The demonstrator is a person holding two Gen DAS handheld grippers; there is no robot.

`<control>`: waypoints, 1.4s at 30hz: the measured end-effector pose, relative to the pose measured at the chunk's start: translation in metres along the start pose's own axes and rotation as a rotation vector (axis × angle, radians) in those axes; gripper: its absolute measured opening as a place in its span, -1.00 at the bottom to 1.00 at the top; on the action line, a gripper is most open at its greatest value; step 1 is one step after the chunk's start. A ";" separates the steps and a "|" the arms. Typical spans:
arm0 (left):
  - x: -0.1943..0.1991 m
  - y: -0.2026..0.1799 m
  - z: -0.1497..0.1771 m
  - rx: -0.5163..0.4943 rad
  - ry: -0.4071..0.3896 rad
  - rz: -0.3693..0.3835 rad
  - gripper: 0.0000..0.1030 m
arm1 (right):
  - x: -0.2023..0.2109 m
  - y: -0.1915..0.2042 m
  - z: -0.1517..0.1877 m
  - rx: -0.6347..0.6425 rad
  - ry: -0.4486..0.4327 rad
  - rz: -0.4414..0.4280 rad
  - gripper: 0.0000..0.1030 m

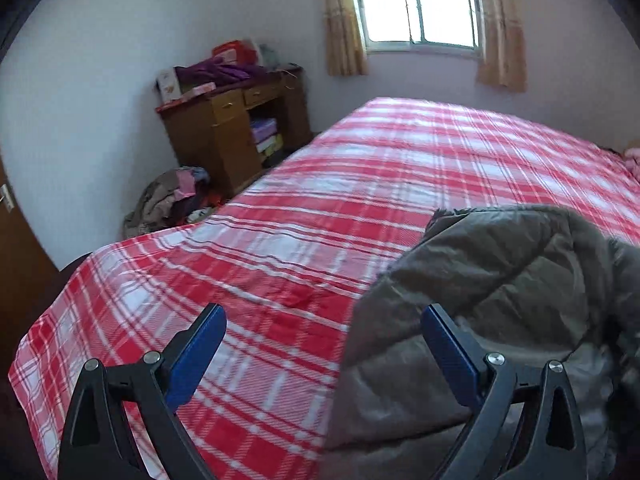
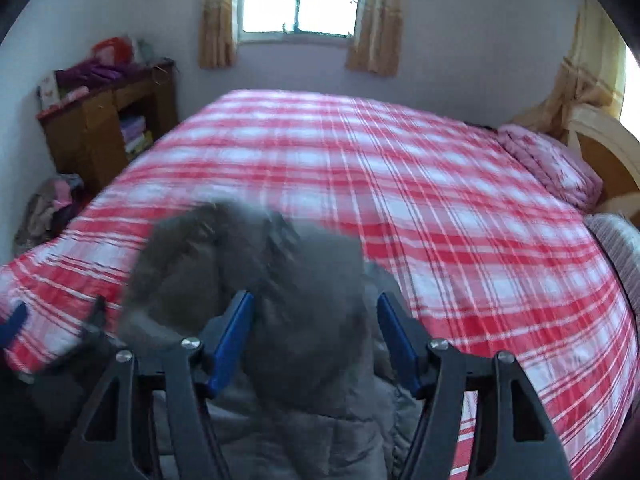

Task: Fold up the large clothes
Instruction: 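Grasp the folded grey jacket with both grippers and press it together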

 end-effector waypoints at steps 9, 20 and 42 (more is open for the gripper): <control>-0.022 -0.056 0.020 -0.089 0.062 0.027 0.91 | -0.030 -0.042 0.041 -0.076 -0.012 0.027 0.29; -0.036 -0.072 0.036 -0.094 0.057 0.025 0.91 | -0.051 -0.057 0.061 -0.123 -0.006 0.000 0.29; -0.050 -0.075 0.045 -0.080 0.093 0.036 0.93 | -0.075 -0.059 0.073 -0.166 0.049 -0.053 0.35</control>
Point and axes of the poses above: each gripper's, at about its wrist camera, not at the fingertips, and x roughly against the way its jaws point, y to its left, z to its underside, the point moved 1 cm from there along -x, roughly the way its jaws point, and after that the axes turned 2 degrees about x, right-handed, at the moved point
